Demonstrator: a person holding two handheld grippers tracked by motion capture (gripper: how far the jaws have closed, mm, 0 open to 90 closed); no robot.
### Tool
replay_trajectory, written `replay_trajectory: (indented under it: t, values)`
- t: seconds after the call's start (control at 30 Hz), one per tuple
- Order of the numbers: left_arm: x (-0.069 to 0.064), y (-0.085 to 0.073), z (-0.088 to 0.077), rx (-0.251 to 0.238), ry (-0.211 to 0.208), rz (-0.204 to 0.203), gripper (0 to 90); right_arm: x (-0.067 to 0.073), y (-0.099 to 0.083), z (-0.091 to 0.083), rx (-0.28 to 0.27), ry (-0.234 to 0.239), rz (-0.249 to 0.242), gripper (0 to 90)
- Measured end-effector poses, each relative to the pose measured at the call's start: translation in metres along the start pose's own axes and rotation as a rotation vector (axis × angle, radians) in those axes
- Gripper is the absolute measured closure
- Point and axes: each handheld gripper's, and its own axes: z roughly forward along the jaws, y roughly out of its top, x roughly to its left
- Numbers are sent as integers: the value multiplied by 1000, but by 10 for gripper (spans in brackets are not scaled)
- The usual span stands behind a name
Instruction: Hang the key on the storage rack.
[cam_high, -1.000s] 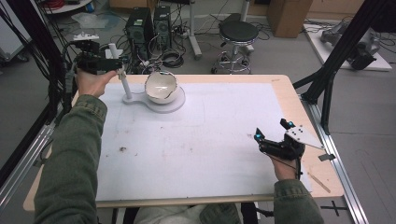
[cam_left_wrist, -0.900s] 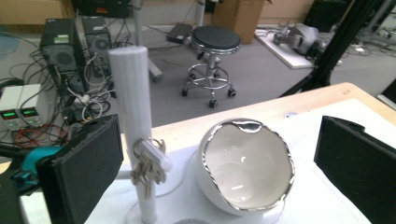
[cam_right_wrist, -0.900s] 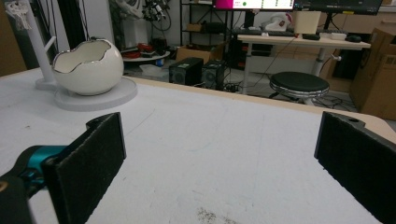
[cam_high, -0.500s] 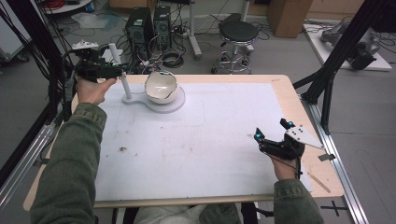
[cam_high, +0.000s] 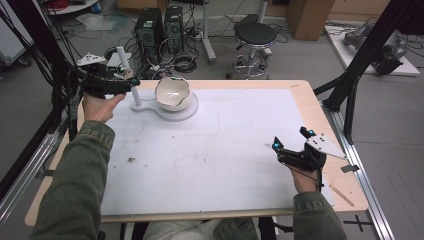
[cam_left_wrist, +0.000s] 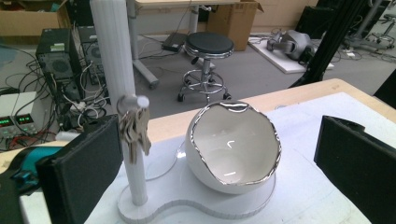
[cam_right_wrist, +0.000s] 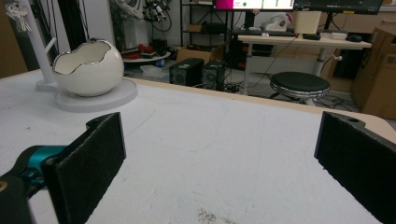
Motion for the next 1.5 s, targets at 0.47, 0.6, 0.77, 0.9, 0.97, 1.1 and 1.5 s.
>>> replay_trajectory:
  t: [0.47, 0.6, 0.77, 0.9, 0.97, 1.1, 1.5]
  values:
    - [4, -28, -8, 5, 9, -29, 16, 0, 0, 0, -2, -1, -5, 8]
    - [4, -34, -11, 8, 21, -17, 16, 0, 0, 0, -4, -2, -8, 8]
    - [3, -39, -16, 13, 31, -5, 16, 0, 0, 0, 0, 0, -10, 8]
    - [3, -49, -23, 5, 51, -2, 16, 0, 0, 0, 2, 4, -9, 8]
    - [5, -54, -26, 0, 62, 0, 16, 1, 0, 0, -2, 3, -9, 8]
    - [8, -62, -31, -7, 74, -11, 16, 0, 0, 0, -2, 1, -10, 8]
    - [12, -90, -46, -52, 92, -51, 17, 1, 0, 0, 0, 1, -10, 8]
